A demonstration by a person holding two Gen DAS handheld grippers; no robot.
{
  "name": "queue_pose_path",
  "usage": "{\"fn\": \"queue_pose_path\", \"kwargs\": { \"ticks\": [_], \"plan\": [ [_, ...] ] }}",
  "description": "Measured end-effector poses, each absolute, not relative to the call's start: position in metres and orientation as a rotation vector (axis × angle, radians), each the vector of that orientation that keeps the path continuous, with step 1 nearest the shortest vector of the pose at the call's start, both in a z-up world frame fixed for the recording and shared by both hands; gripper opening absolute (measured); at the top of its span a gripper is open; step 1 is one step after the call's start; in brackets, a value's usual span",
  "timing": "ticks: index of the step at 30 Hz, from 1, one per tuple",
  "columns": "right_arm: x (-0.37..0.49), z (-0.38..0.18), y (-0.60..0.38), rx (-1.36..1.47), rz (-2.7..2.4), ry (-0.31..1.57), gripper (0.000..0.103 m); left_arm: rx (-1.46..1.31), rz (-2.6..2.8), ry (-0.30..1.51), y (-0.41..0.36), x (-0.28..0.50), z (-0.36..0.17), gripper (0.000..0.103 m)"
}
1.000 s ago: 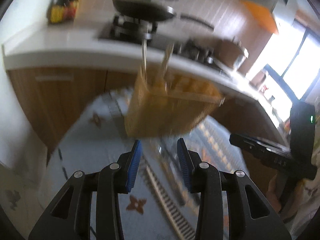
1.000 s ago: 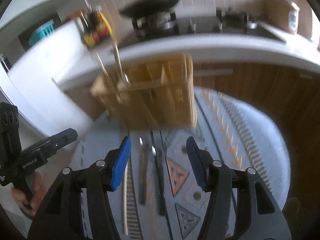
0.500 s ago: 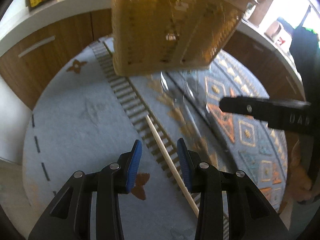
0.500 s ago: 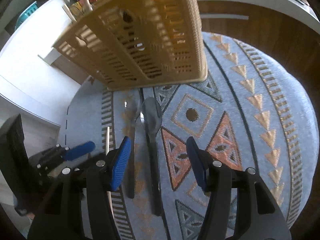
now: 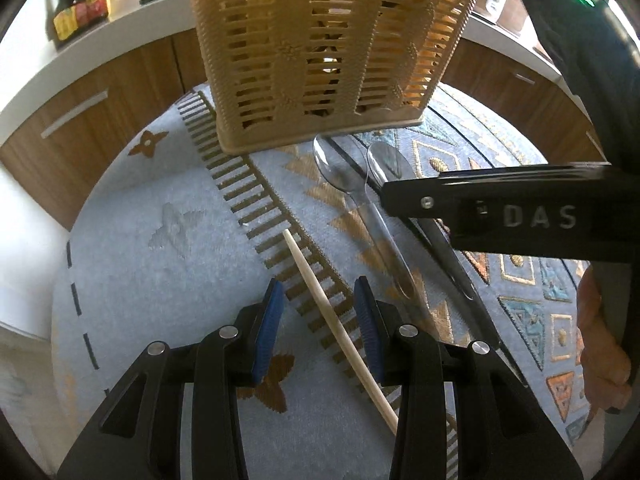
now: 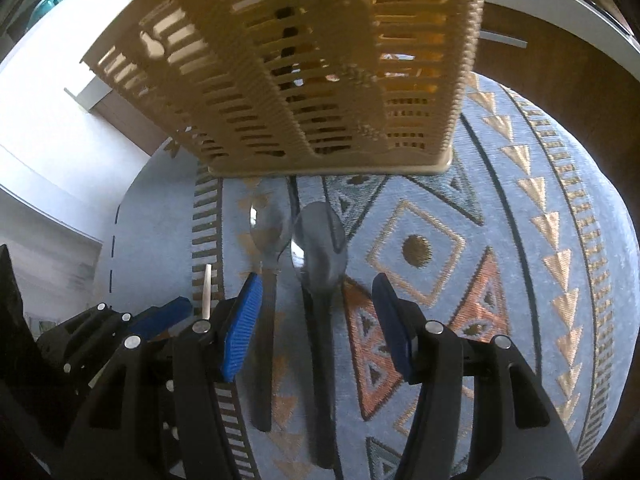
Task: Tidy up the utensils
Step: 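Move both open tools back down over the remaining utensils, then grasp a wooden chopstick with the left tool while the right tool grasps a clear spoon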
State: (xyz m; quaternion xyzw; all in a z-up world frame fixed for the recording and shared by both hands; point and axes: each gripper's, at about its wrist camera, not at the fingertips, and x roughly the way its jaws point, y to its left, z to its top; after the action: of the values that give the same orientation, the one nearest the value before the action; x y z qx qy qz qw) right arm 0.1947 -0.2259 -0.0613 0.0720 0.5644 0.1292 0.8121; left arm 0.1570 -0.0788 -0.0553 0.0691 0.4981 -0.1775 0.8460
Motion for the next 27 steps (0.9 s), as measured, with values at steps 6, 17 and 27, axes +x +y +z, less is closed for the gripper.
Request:
{"fn": "queue_pose_path", "kwargs": {
  "ticks": [6, 17, 27],
  "plan": [
    [0.199, -0.067, -0.207, 0.099, 0.246, 1.181, 0.050, 0.147, -0.387, 1.027, -0.077, 0.152, -0.055, 0.035],
    [0.204, -0.074, -0.200, 0.073, 0.205, 1.174, 0.020, 0.185, -0.371, 1.004, -0.079, 0.142, -0.054, 0.035],
    [0.202, -0.077, -0.213, 0.082, 0.214, 1.197, 0.018, 0.273, -0.355, 0.986, -0.082, 0.139, -0.055, 0.025]
  ]
}}
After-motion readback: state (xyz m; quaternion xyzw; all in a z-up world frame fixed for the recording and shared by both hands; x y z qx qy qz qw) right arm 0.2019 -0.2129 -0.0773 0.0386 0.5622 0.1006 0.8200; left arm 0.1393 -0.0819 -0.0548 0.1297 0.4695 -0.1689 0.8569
